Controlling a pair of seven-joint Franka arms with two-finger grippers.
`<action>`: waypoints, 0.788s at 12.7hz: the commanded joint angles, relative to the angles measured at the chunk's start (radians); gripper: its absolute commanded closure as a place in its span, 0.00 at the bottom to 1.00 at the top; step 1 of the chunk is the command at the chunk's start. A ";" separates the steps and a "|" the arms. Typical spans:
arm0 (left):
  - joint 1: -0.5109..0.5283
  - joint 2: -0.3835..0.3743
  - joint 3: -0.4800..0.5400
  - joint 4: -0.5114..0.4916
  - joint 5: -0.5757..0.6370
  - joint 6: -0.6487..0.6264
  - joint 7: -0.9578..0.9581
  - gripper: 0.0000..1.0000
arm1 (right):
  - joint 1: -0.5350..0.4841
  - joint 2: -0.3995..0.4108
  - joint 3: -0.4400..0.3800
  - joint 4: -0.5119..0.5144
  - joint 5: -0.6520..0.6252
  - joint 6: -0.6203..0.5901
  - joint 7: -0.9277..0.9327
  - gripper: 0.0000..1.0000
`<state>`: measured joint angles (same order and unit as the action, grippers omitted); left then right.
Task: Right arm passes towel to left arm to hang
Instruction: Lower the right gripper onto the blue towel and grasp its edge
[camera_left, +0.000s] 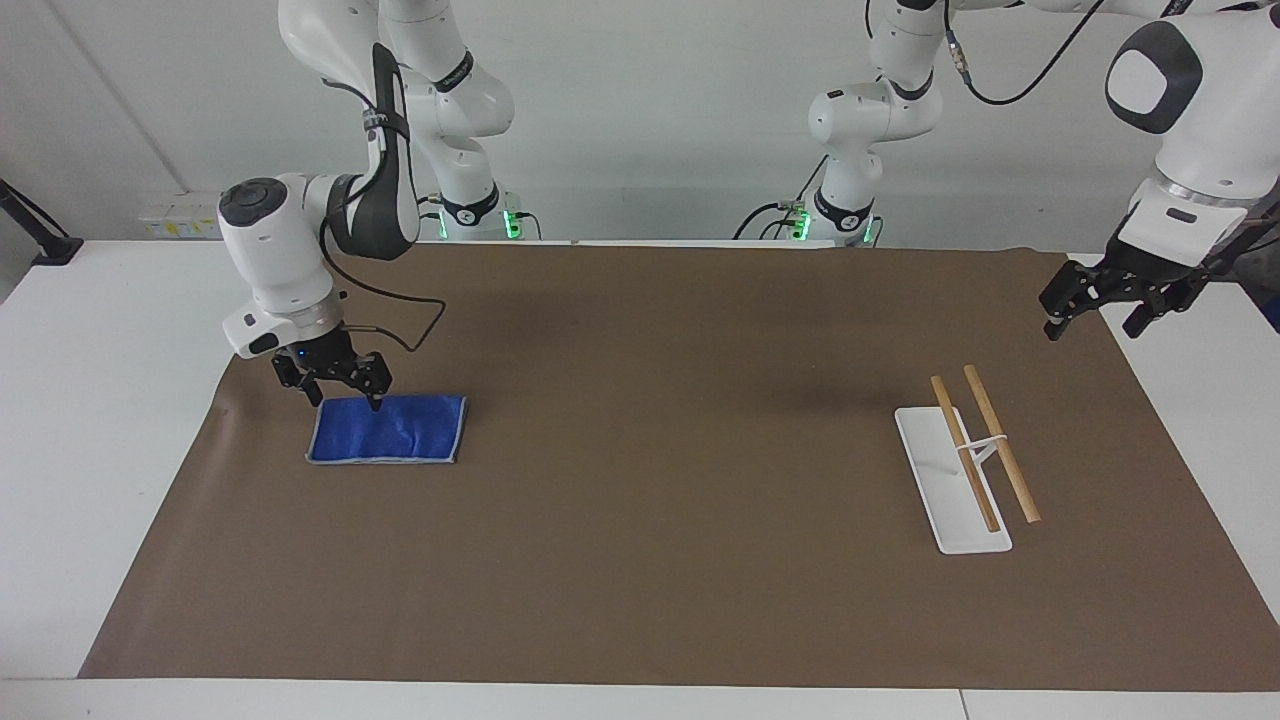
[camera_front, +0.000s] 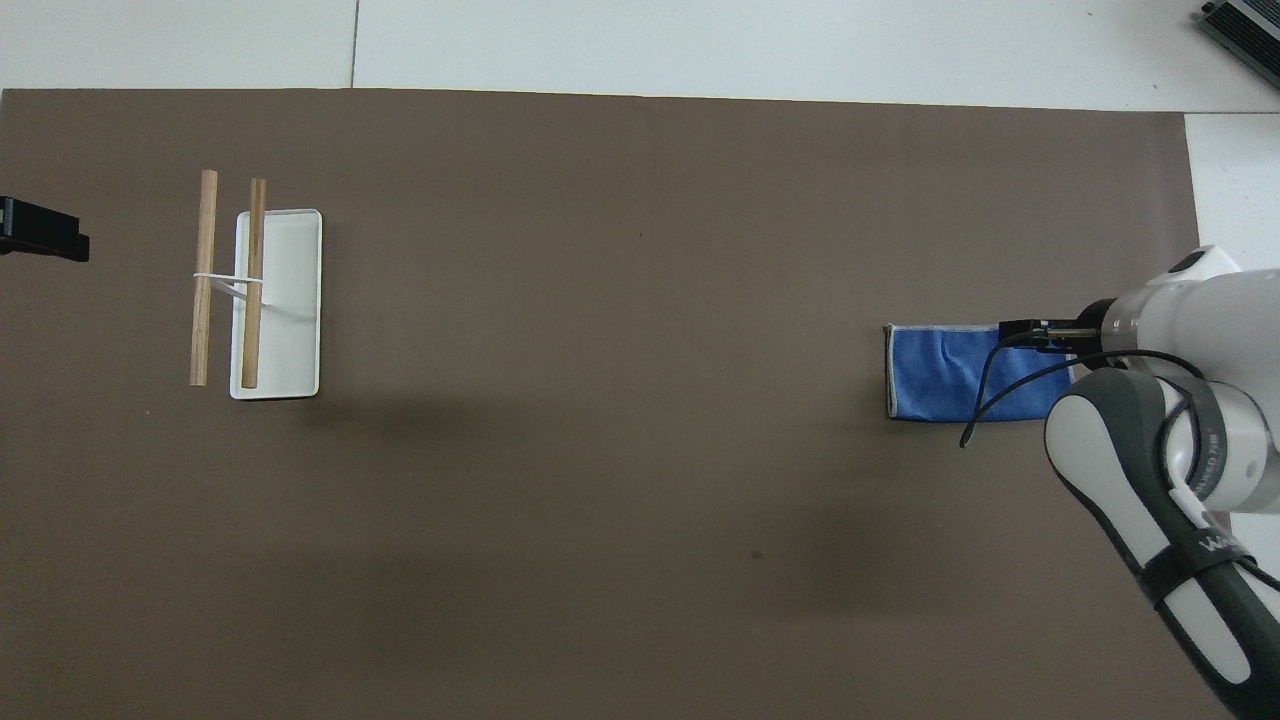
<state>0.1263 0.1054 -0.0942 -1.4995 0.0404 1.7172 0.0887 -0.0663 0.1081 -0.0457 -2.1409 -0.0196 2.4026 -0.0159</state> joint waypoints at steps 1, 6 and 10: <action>0.009 -0.032 -0.001 -0.038 -0.010 0.007 0.016 0.00 | 0.000 0.038 0.004 -0.011 0.003 0.053 -0.016 0.07; 0.009 -0.032 -0.001 -0.038 -0.010 0.007 0.014 0.00 | 0.002 0.116 0.004 -0.020 0.003 0.138 -0.009 0.07; 0.009 -0.032 -0.001 -0.038 -0.010 0.007 0.016 0.00 | 0.003 0.143 0.004 -0.034 0.003 0.148 -0.009 0.05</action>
<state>0.1263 0.1054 -0.0942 -1.4995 0.0404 1.7172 0.0887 -0.0592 0.2531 -0.0453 -2.1549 -0.0195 2.5302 -0.0159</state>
